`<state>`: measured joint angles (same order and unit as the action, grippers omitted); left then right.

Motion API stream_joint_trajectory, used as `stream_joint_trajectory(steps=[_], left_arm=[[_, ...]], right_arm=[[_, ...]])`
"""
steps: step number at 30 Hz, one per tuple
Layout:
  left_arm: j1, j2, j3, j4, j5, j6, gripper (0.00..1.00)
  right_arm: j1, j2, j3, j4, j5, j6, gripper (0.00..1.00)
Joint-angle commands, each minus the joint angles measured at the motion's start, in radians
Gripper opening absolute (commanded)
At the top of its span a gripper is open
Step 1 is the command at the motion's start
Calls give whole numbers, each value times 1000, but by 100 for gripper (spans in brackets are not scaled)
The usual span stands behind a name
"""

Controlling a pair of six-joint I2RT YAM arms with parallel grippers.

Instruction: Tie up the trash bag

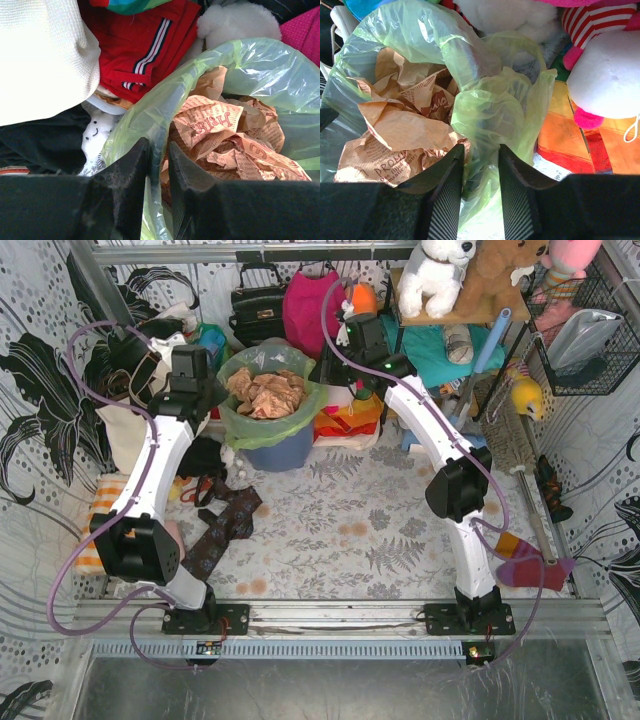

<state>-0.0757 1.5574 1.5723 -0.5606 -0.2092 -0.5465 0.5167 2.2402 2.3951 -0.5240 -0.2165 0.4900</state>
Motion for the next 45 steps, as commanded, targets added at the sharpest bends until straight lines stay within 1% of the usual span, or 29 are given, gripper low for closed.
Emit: stream_joint_trajectory(steps=[1, 5, 9, 12, 14, 17, 18, 24, 30, 34, 40, 45], left_arm=[[7, 29, 59, -8, 18, 20, 31], [8, 36, 65, -29, 1, 24, 29], [7, 32, 62, -44, -3, 22, 23], [8, 23, 63, -45, 8, 18, 19], [8, 18, 62, -44, 19, 18, 12], [7, 18, 71, -46, 39, 15, 1], [7, 20, 77, -51, 49, 16, 0], [8, 29, 130, -106, 137, 47, 0], [7, -35, 101, -105, 247, 77, 0], [5, -108, 47, -93, 281, 65, 0], [-22, -181, -13, -101, 392, 45, 0], [-108, -220, -43, -122, 412, 42, 0]], right_arm=[[2, 21, 27, -4, -11, 14, 32], [3, 18, 26, -1, -20, 19, 27], [3, 13, 23, 2, -32, 16, 26], [3, 3, 15, 5, -32, 16, 23], [3, -3, 12, 7, -33, 21, 17], [3, -12, 12, 10, -36, 25, 5], [3, -15, 12, 10, -38, 27, 1], [15, -52, 5, 2, -52, 21, 0], [40, -132, -42, -32, -42, -3, 0], [52, -232, -158, -18, -43, 0, 0], [56, -426, -403, 68, -44, 37, 0], [58, -559, -543, 84, -34, 56, 0]])
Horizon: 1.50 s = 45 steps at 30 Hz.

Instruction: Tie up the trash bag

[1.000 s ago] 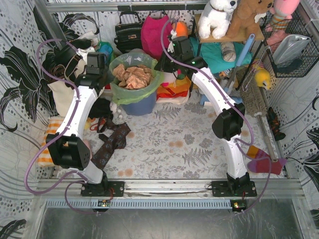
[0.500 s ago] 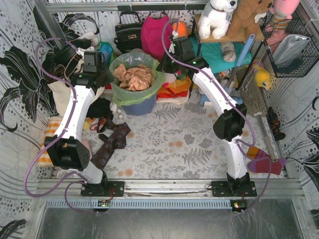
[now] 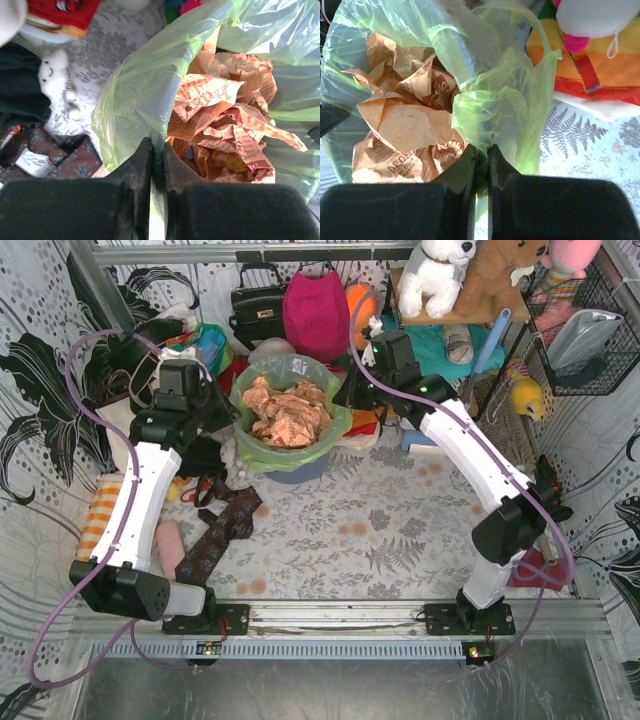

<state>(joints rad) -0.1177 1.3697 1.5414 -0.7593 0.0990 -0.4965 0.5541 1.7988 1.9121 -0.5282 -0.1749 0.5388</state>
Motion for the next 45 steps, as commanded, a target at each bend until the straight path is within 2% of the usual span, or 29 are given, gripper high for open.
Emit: stream_joint_trajectory(steps=[1, 9, 18, 26, 37, 45], left_arm=[[-91, -36, -12, 68, 106, -10, 0], [-274, -37, -11, 39, 88, -41, 0], [-474, -42, -20, 31, 87, -119, 0], [-614, -62, -72, 20, 98, -176, 0], [-681, -146, -184, 38, 83, -236, 0], [-682, -183, -150, -21, 66, -261, 0]], right_arm=[[20, -142, -82, 85, -65, 10, 0], [21, -386, -303, 34, 7, 13, 0], [20, -621, -432, -159, 35, 20, 0], [21, -739, -508, -292, 32, 25, 0], [21, -803, -601, -311, 25, 47, 0], [21, -782, -582, -296, 10, 50, 0]])
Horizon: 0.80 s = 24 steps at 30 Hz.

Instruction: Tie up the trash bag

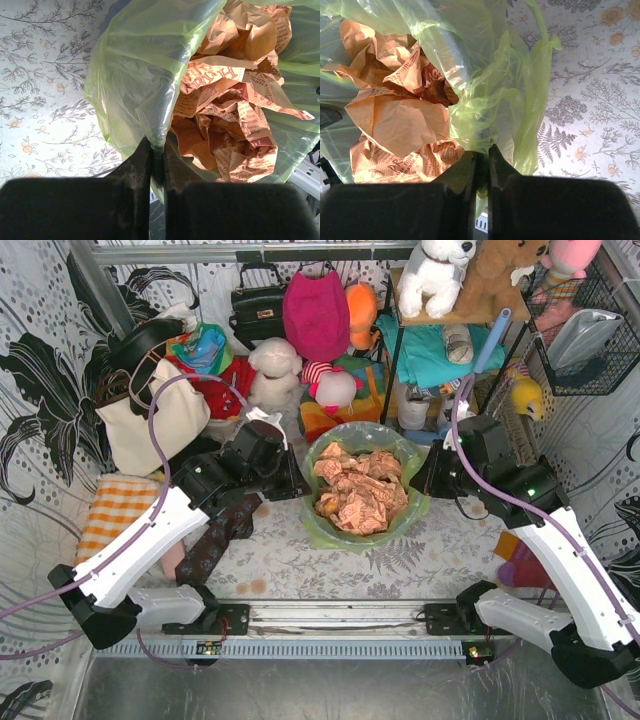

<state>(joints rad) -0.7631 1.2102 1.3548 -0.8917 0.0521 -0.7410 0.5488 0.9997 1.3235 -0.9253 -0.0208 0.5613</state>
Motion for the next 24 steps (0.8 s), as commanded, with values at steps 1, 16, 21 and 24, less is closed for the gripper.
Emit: stream_joint_trajectory(steps=[1, 16, 21, 24], left_arm=[[-36, -24, 41, 102, 113, -18, 0], [-36, -41, 79, 20, 242, -87, 0], [-36, -40, 99, -18, 262, -94, 0], [-36, -44, 93, -30, 276, -103, 0]], right_arm=[[26, 22, 12, 98, -146, 30, 0], [26, 35, 101, -61, -236, 43, 0], [26, 47, 114, -89, -260, 48, 0], [26, 55, 115, -101, -266, 47, 0]])
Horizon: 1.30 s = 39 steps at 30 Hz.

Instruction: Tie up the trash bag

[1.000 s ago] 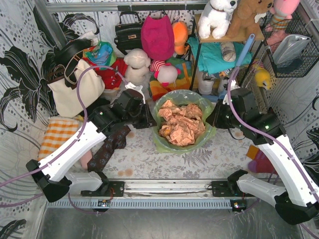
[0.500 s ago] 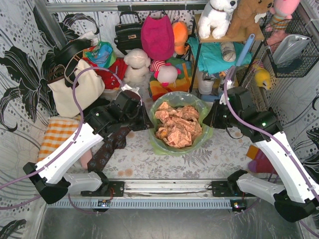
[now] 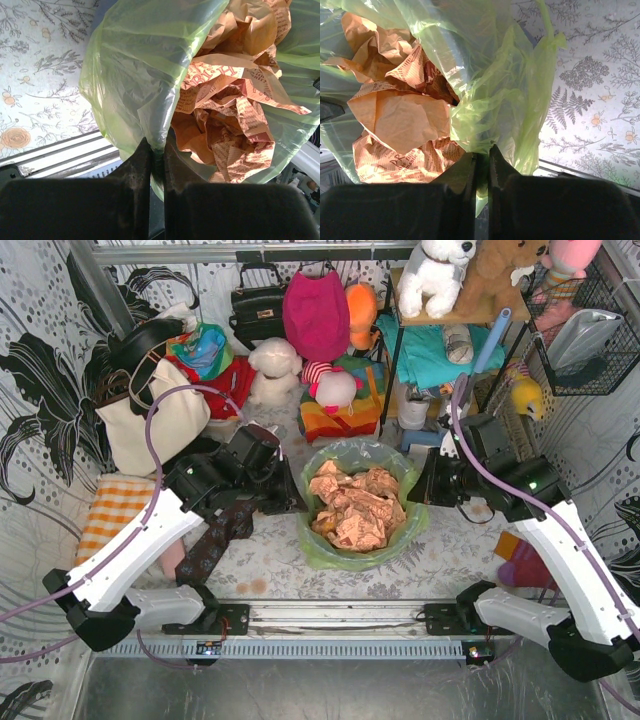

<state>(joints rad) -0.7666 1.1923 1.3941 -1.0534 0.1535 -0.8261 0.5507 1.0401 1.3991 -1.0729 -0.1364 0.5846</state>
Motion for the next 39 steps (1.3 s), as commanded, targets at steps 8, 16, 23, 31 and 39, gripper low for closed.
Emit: stream_joint_trajectory(steps=[8, 16, 23, 31, 39], left_arm=[[-33, 18, 107, 76, 123, 14, 0], [-31, 76, 140, 92, 42, 59, 39], [-13, 110, 182, 115, -33, 110, 53], [55, 38, 178, 147, -152, 115, 54], [84, -45, 102, 154, -204, 87, 58]], right_arm=[[24, 36, 8, 63, -82, 14, 0], [24, 52, -57, 163, 27, 10, 13], [25, 38, -46, 224, 111, 14, 35], [24, -28, -10, 248, 170, 13, 55], [23, -77, -27, 260, 192, 27, 62]])
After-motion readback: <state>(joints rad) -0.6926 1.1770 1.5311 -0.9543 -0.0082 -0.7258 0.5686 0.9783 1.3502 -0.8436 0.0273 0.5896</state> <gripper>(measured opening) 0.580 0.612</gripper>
